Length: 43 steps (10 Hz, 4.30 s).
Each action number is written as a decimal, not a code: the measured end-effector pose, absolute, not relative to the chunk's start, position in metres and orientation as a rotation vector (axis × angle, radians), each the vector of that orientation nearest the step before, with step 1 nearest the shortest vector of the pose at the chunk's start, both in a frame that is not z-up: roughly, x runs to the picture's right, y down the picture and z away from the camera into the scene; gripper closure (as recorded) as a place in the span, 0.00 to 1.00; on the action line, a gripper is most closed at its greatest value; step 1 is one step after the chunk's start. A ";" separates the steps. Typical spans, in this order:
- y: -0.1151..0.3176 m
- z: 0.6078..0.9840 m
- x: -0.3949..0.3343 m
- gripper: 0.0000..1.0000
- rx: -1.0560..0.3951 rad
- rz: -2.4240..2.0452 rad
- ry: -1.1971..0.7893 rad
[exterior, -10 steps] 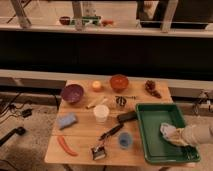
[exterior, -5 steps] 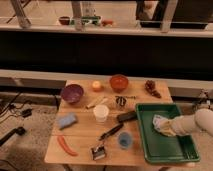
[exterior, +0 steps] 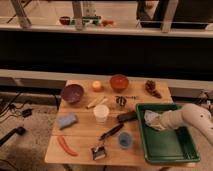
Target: Wipe tray with towel
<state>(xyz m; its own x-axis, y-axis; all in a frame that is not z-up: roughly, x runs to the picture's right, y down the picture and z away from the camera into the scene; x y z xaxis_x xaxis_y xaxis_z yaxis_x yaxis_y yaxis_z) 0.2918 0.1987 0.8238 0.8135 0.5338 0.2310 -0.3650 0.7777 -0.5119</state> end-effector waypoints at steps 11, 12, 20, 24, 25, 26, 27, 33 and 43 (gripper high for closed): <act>0.297 0.708 0.348 1.00 -0.438 0.533 -0.429; 0.295 0.709 0.348 1.00 -0.434 0.539 -0.440; 0.227 0.730 0.322 1.00 -0.355 0.503 -0.490; 0.200 0.720 0.346 1.00 -0.297 0.519 -0.478; 0.198 0.720 0.347 1.00 -0.290 0.522 -0.478; 0.198 0.722 0.347 1.00 -0.288 0.523 -0.480; 0.196 0.722 0.346 1.00 -0.286 0.521 -0.482; 0.197 0.722 0.347 0.48 -0.286 0.522 -0.481; 0.198 0.722 0.347 0.20 -0.286 0.524 -0.481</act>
